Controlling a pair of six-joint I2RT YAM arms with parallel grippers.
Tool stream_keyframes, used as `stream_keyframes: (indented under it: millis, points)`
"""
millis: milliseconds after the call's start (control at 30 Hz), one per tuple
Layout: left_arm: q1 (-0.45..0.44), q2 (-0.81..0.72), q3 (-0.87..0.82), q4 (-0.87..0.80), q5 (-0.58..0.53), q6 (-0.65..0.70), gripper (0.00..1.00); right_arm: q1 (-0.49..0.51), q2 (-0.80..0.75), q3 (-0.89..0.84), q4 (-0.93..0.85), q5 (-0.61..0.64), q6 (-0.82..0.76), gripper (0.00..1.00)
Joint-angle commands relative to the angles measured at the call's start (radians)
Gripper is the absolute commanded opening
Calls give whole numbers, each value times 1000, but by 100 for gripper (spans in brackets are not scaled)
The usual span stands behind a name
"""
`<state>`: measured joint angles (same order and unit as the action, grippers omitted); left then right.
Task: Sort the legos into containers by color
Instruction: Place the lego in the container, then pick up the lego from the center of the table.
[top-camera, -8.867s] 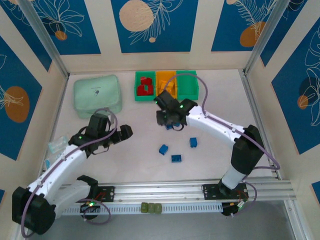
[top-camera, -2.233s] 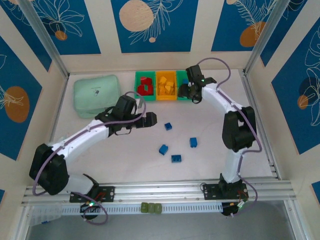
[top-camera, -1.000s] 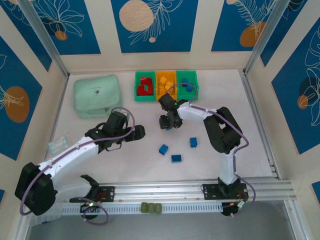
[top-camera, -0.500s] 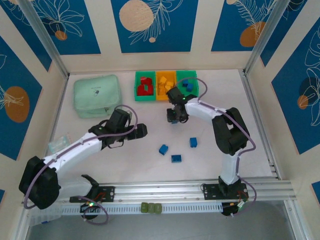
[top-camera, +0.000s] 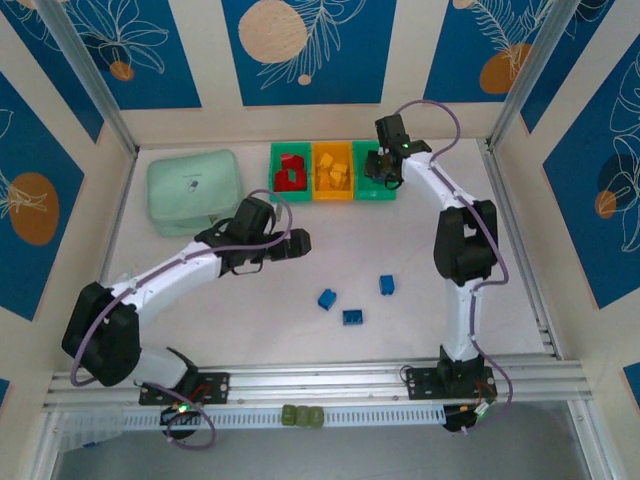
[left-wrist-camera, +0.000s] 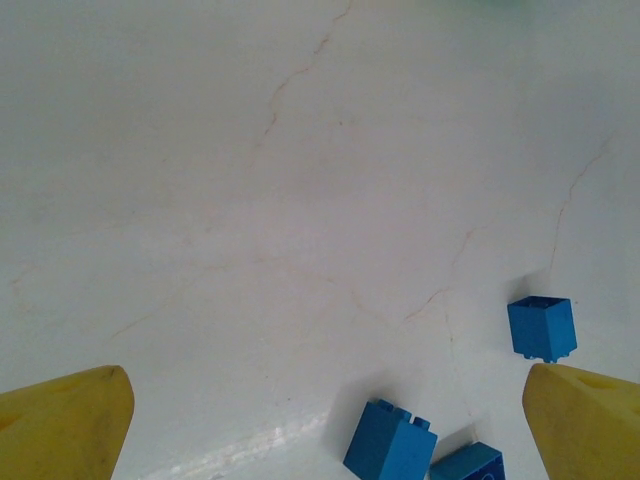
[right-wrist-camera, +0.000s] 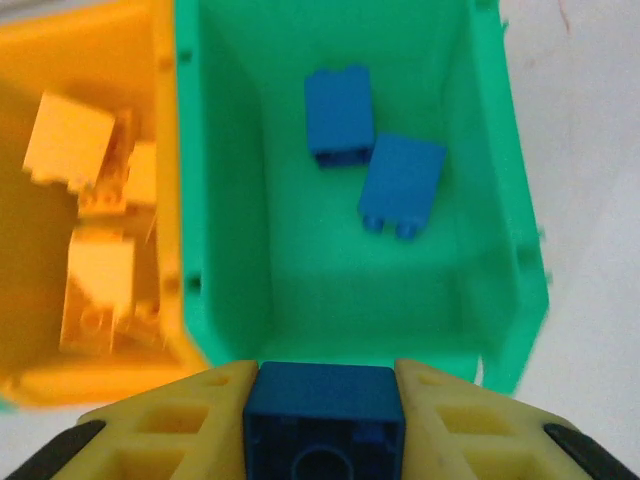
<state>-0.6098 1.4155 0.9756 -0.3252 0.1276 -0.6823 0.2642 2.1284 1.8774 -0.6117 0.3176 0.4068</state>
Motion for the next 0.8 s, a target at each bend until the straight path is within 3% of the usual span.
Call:
stream_keyframes:
  millis: [0,167,767]
  points:
    - [8,21,51,16,29,16,99,-19,116,137,-62,0,-19,40]
    - [12,39,78,21,36,21,99,-22,154,227,-93,-1,-32,58]
    - [13,20,22,45,70,29,99,38,-203,-200,-8,-50,0,63]
